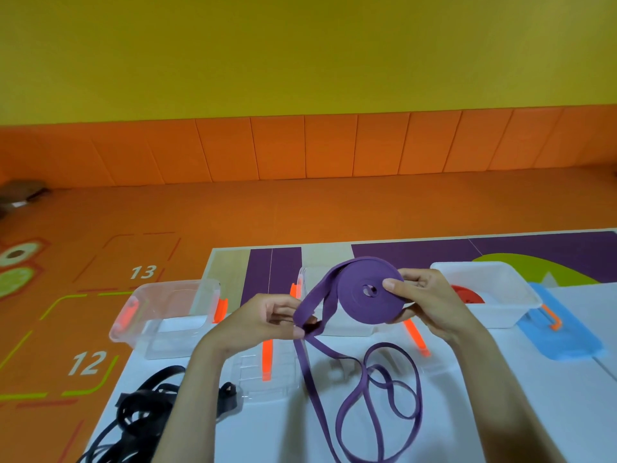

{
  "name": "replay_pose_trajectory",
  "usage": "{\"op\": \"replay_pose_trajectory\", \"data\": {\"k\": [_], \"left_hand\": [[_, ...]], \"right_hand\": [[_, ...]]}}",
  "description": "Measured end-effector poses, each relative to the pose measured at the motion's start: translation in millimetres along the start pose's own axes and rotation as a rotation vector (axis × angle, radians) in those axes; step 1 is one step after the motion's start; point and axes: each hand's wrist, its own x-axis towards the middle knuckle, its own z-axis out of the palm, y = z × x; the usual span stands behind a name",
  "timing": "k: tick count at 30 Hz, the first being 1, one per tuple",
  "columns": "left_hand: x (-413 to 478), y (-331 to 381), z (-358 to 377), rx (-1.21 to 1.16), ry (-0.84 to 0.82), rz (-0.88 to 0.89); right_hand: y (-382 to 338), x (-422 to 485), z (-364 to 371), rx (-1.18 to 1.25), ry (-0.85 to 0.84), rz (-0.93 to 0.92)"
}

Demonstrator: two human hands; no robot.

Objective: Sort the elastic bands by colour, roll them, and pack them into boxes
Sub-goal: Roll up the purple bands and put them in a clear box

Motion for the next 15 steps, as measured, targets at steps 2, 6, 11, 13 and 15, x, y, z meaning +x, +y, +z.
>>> {"op": "replay_pose_trajectory", "data": {"k": [2,6,11,13,15], "left_hand": [[-3,-4,-4,-0.027,0.007,-0.001],[4,-13,-3,-0.007,0.333,-0.007],[22,-18,9,0.14,0.867,0.006],[25,-17,14,0.091,0.839,-0.014],[24,-20,16,0.058,0.748,-0.034]], "right_hand": [[0,-1,-1,0.003,0.005,0.006],[2,-2,1,-0.003,0.001,-0.005],[5,-2,12,-0.038,0.032,-0.027],[7,-1,17,-0.027,0.058,-0.038],[5,-1,20,-0.01,0.088,-0.058]]}}
